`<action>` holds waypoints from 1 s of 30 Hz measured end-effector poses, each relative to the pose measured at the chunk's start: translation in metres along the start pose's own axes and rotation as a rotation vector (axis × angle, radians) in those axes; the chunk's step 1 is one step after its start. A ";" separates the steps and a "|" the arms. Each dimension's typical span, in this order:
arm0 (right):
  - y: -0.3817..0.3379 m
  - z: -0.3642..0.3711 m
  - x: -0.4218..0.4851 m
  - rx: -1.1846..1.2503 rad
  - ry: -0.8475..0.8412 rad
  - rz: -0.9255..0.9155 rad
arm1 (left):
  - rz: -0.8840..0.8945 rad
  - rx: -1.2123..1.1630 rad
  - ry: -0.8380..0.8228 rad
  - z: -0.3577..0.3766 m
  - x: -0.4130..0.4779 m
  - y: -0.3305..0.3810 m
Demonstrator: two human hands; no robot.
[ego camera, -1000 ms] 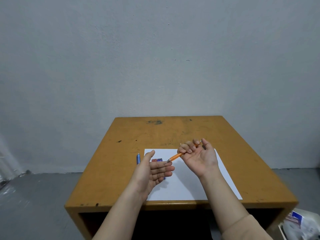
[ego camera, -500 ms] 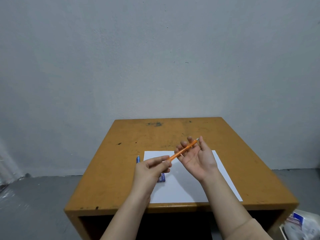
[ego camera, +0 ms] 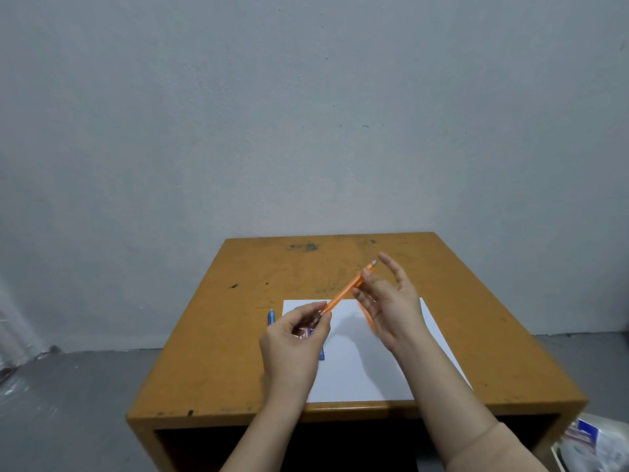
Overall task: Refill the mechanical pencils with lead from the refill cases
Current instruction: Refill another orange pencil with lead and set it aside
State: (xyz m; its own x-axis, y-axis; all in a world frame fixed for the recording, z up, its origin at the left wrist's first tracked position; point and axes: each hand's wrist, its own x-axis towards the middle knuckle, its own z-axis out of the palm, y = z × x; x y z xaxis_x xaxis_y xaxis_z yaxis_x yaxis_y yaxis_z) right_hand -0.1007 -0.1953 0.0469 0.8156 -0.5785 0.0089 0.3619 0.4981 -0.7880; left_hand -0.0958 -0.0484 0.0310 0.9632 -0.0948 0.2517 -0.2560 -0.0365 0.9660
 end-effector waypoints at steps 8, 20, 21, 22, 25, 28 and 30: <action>-0.001 0.003 0.014 -0.143 0.028 -0.025 | 0.059 0.108 -0.068 -0.002 0.005 -0.014; -0.018 -0.017 0.072 -0.566 0.019 0.095 | 0.155 0.487 -0.103 -0.026 0.037 -0.059; -0.018 -0.019 0.077 -0.620 0.007 0.118 | 0.153 0.534 -0.109 -0.027 0.039 -0.063; -0.017 -0.021 0.082 -0.677 0.000 0.140 | 0.147 0.580 -0.114 -0.029 0.042 -0.068; -0.012 -0.024 0.094 -0.872 -0.021 0.192 | 0.132 0.706 -0.121 -0.035 0.050 -0.082; -0.003 -0.025 0.105 -1.036 -0.067 0.237 | 0.108 0.828 -0.121 -0.043 0.056 -0.093; 0.006 -0.025 0.112 -1.132 -0.098 0.254 | 0.076 0.906 -0.122 -0.049 0.059 -0.098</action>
State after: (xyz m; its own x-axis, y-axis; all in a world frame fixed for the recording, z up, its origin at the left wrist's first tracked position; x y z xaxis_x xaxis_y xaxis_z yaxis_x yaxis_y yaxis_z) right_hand -0.0184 -0.2733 0.0278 0.8562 -0.4676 -0.2196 -0.3865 -0.2978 -0.8729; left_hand -0.0095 -0.0020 -0.0462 0.9387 -0.2319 0.2549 -0.3351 -0.7868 0.5183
